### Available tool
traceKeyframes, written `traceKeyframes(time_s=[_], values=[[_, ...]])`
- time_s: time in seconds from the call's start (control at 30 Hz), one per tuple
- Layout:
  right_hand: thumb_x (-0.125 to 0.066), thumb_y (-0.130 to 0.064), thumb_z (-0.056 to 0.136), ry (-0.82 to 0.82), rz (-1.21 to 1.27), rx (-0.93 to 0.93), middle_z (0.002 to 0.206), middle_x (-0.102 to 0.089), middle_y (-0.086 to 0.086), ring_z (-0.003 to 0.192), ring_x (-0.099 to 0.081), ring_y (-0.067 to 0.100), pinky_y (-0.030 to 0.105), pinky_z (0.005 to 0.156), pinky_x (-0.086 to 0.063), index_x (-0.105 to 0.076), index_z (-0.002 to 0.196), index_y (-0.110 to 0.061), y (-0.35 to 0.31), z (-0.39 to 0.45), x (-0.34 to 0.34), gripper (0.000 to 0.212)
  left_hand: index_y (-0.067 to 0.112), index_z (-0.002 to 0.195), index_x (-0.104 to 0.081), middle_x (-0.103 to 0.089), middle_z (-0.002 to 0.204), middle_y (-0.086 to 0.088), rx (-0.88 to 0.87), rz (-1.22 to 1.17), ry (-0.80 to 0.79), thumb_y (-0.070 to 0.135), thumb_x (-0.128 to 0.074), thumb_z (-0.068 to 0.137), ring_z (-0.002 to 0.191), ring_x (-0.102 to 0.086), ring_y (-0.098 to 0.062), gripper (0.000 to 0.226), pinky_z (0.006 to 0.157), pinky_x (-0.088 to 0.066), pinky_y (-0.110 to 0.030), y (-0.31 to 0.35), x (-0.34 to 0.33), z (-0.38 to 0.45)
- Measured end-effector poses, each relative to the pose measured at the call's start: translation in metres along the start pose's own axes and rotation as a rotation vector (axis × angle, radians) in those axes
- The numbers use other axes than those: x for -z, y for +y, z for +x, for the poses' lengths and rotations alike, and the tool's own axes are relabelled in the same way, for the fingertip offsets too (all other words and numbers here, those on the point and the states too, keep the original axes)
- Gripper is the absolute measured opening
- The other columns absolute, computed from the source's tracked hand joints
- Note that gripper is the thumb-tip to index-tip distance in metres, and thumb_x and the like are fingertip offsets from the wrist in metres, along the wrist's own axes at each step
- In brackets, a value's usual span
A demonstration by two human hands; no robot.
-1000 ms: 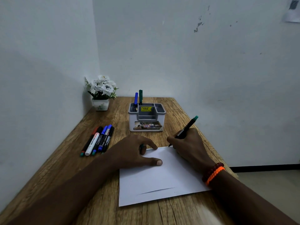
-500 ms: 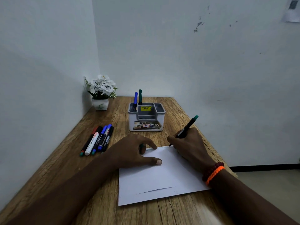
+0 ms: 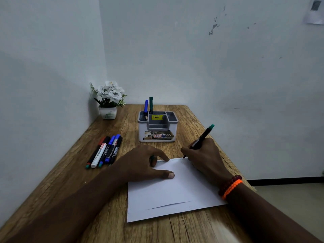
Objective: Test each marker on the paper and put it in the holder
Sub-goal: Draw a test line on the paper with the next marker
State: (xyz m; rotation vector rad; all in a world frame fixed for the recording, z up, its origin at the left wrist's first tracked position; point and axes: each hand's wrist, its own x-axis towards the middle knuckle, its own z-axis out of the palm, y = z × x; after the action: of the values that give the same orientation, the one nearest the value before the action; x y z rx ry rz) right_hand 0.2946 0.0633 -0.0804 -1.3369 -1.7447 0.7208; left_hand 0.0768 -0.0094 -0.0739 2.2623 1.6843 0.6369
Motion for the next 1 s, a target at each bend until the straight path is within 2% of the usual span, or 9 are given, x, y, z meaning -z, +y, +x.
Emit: traceKeyframes(time_s=[0.23,0.37,0.5,0.77,1.0], values=[[-0.080,-0.028,0.087,-0.004,-0.003,0.002,0.079,-0.073,0.006,0.075,-0.071,0.021,0.040,0.066,-0.060,-0.074,0.083,-0.008,-0.0002,-0.0018,0.0016,0.021,0.041,0.122,-0.068,-0.061,0.080,0.016,0.000,0.001,-0.007,0.082,-0.069,0.066,0.082,-0.061,-0.004,0.070,0.077,-0.058,-0.036,0.0000,0.0003,0.0009],[-0.080,-0.026,0.088,0.002,-0.005,0.016,0.077,-0.072,0.008,0.072,-0.069,0.020,0.033,0.058,-0.052,-0.074,0.081,-0.005,-0.0034,-0.0026,0.0039,0.023,0.042,0.122,-0.068,-0.061,0.080,0.014,0.000,0.013,-0.006,0.083,-0.069,0.067,0.081,-0.061,-0.005,0.069,0.076,-0.058,-0.036,0.0001,0.0004,0.0005],[-0.080,-0.028,0.087,0.000,-0.008,0.000,0.077,-0.072,0.009,0.071,-0.069,0.021,0.031,0.056,-0.048,-0.073,0.081,-0.005,-0.0022,-0.0026,0.0044,0.025,0.041,0.121,-0.069,-0.059,0.078,0.014,0.005,0.001,-0.003,0.077,-0.072,0.069,0.077,-0.059,-0.005,0.064,0.070,-0.051,-0.029,0.0019,0.0009,-0.0004],[-0.080,-0.027,0.087,0.011,-0.019,-0.007,0.080,-0.071,0.008,0.073,-0.068,0.018,0.026,0.056,-0.044,-0.072,0.083,-0.006,-0.0023,-0.0023,0.0063,0.022,0.042,0.121,-0.068,-0.060,0.081,0.014,0.016,0.003,-0.017,0.081,-0.070,0.067,0.079,-0.060,-0.005,0.067,0.073,-0.054,-0.034,0.0006,0.0008,0.0007],[-0.081,-0.026,0.088,0.000,-0.009,-0.015,0.079,-0.071,0.009,0.072,-0.068,0.019,0.028,0.057,-0.046,-0.071,0.084,-0.005,-0.0034,-0.0019,0.0067,0.023,0.041,0.122,-0.068,-0.059,0.079,0.014,0.008,-0.003,-0.002,0.081,-0.070,0.068,0.077,-0.058,-0.003,0.067,0.066,-0.043,-0.022,-0.0004,-0.0007,0.0011]])
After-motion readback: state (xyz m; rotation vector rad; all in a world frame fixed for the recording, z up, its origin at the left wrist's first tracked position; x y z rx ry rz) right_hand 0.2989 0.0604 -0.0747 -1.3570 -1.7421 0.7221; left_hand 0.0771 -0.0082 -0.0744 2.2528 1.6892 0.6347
